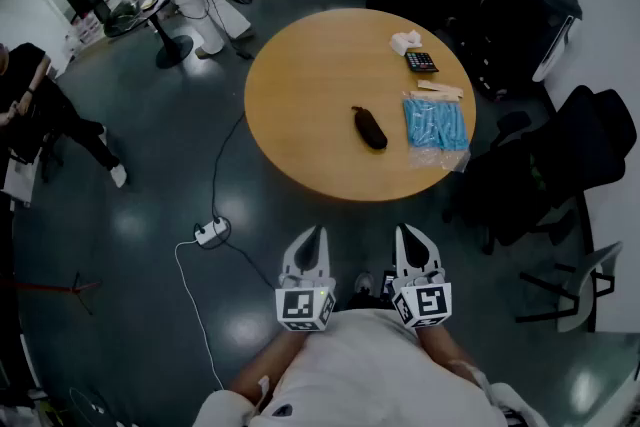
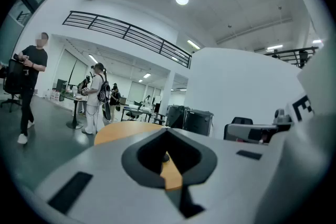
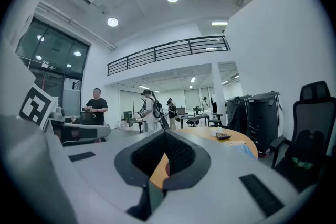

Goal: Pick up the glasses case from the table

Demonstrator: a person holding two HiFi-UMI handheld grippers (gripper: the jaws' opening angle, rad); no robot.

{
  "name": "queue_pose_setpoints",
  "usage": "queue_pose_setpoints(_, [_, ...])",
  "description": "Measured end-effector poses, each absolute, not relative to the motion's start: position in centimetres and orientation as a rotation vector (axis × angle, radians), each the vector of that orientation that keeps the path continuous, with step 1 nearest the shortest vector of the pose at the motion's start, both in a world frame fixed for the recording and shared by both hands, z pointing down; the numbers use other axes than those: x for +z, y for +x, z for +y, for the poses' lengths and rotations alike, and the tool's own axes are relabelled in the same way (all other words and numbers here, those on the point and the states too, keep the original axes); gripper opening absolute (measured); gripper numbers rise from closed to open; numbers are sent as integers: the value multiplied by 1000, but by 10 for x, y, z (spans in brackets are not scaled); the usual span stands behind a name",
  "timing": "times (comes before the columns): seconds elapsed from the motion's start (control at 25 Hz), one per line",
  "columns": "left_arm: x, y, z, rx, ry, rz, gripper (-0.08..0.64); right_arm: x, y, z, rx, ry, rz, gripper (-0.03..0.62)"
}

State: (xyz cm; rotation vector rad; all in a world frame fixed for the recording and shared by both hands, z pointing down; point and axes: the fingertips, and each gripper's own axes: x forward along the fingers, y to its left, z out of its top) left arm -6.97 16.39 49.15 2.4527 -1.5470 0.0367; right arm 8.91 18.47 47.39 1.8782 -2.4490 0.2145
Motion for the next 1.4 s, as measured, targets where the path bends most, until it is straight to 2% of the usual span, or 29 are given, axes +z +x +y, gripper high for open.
queue_pose_setpoints(0.6, [497, -60, 157, 48, 2419, -1586, 6, 480, 102, 175, 284, 1856, -2505, 14])
queue_pose_setpoints(0.96, [521, -41, 148, 67, 2349, -1658, 6, 516, 133, 150, 323, 1745, -2477, 15])
queue_pose_setpoints(1.2, [517, -43, 117, 73, 2336, -1699, 6, 542, 141, 99, 395, 1693, -2445, 15])
queue_pose_setpoints(1.4, [521, -45, 46, 44, 2360, -1676, 6, 563, 143, 19, 396, 1721, -2394, 15])
